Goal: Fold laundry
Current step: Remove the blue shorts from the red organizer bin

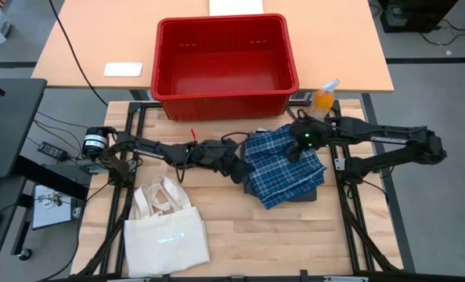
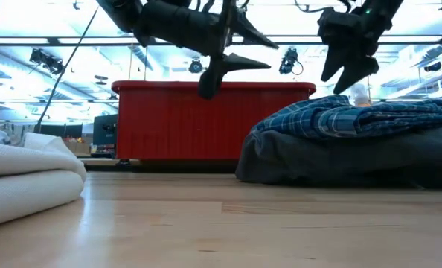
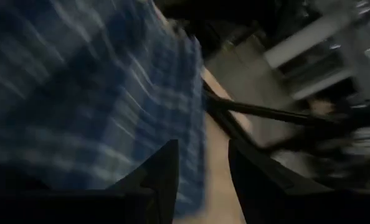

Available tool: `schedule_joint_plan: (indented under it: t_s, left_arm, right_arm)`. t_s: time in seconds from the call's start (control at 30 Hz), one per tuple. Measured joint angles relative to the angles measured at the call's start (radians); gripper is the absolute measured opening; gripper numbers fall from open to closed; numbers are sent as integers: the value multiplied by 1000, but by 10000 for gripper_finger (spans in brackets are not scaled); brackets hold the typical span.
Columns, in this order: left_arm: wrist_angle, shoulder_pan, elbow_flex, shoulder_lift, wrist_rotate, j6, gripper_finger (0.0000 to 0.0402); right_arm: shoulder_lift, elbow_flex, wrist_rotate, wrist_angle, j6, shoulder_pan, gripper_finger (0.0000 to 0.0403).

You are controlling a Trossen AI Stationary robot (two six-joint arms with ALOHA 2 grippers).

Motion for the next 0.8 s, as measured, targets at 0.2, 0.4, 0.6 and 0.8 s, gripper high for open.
schedule_joint_plan:
  t_s: [0.2,0.4,0.6,0.8]
  left_arm:
    - [-73,-46,0,7,167,-257,144]
    - [-213,-98,-1,45,64,-323,144]
    - [-170,-81,1,83,-47,-390,178]
    - [-131,-50,0,129,-64,-492,263]
  right_arm:
    - [86,0,-171,-28,118,6,345]
    - [189,0,-151,-74,119,-9,345]
    - [271,0,-162,-27,118,-27,346]
    - [305,1,-173,-4,188,-28,346]
